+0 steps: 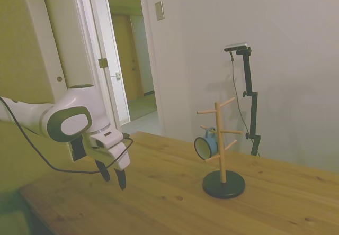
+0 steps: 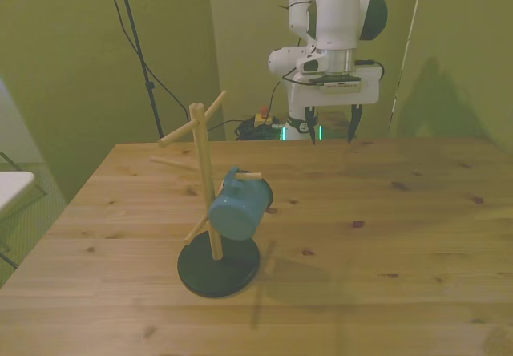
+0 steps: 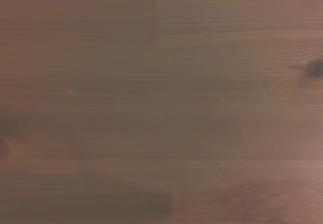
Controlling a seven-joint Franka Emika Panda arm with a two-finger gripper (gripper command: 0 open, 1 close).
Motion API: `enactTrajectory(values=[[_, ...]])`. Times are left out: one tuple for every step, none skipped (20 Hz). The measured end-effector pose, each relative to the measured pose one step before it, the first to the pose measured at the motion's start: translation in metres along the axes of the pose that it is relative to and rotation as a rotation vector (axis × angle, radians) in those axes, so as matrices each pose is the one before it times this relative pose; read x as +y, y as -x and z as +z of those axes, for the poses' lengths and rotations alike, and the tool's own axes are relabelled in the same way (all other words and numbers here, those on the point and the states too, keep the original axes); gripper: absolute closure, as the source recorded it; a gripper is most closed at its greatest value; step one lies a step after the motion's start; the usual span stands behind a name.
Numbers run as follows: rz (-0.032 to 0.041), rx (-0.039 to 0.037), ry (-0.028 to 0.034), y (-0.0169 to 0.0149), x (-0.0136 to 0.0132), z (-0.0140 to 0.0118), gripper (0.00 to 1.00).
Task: Unload the mug
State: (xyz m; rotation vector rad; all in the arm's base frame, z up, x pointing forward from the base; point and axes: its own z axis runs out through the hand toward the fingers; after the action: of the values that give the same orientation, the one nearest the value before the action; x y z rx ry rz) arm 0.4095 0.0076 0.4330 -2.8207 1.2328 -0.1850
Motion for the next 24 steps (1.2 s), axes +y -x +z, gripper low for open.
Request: enactTrajectory(values=[[-0.0006, -0.00029, -0.00103, -0.00032, -0.00012, 0.00022, 0.0], [-0.00766, 0.00147, -0.00738, -0.00134, -0.00013, 0.00006, 0.0], [-0.0034, 0.0104, -0.00679, -0.00161, -0.00093, -0.00054, 0.0], [0.00116, 0.02197, -0.01579, -0.00409, -0.00229, -0.00269, 0.0], [0.0022, 0.02389, -0.01242, -0.00565, -0.00212, -0.00331, 0.0], [0.00589, 0.02506, -0.00754, -0.0074, -0.0012, -0.00331, 0.0], [0.01216, 0.02693, -0.0065, -0.00864, -0.0007, -0.00298, 0.0], [0.01173, 0.02771, -0.00537, -0.00944, -0.00146, -0.00293, 0.0], [0.0144, 0.0265, -0.00689, -0.00971, -0.00164, -0.00212, 0.0], [0.01569, 0.02716, -0.00882, -0.00977, -0.00262, -0.00081, 0.0], [0.01669, 0.03113, -0.01319, -0.01021, -0.00339, 0.00011, 0.0], [0.01633, 0.02875, -0.00938, -0.00892, -0.00352, 0.00182, 0.0], [0.02087, 0.02907, -0.00749, -0.00924, -0.0031, 0.0036, 0.0], [0.01991, 0.02508, -0.00786, -0.00856, -0.00289, 0.00389, 0.0], [0.01709, 0.02208, -0.00883, -0.0085, -0.00322, 0.00368, 0.0], [0.01965, 0.01996, -0.00901, -0.00891, -0.00378, 0.00385, 0.0], [0.01479, 0.00964, -0.00384, -0.00763, -0.00415, 0.00408, 0.0], [0.02117, -0.00086, 0.00076, -0.01332, -0.01056, 0.01151, 0.0], [-0.00485, 0.00753, 0.00083, -0.00077, -0.00081, -0.00094, 0.0], [-0.00283, 0.01693, 0.00432, -0.00209, -0.00085, -0.0007, 0.0], [0.00354, 0.01899, -0.00137, -0.00278, -0.00165, -0.0002, 0.0], [0.00727, 0.01935, -0.00677, -0.0038, -0.00202, 0.00058, 0.0], [0.00899, 0.01953, -0.00872, -0.00432, -0.00216, 0.00172, 0.0], [0.01087, 0.01981, -0.00676, -0.00466, -0.00213, 0.00286, 0.0]])
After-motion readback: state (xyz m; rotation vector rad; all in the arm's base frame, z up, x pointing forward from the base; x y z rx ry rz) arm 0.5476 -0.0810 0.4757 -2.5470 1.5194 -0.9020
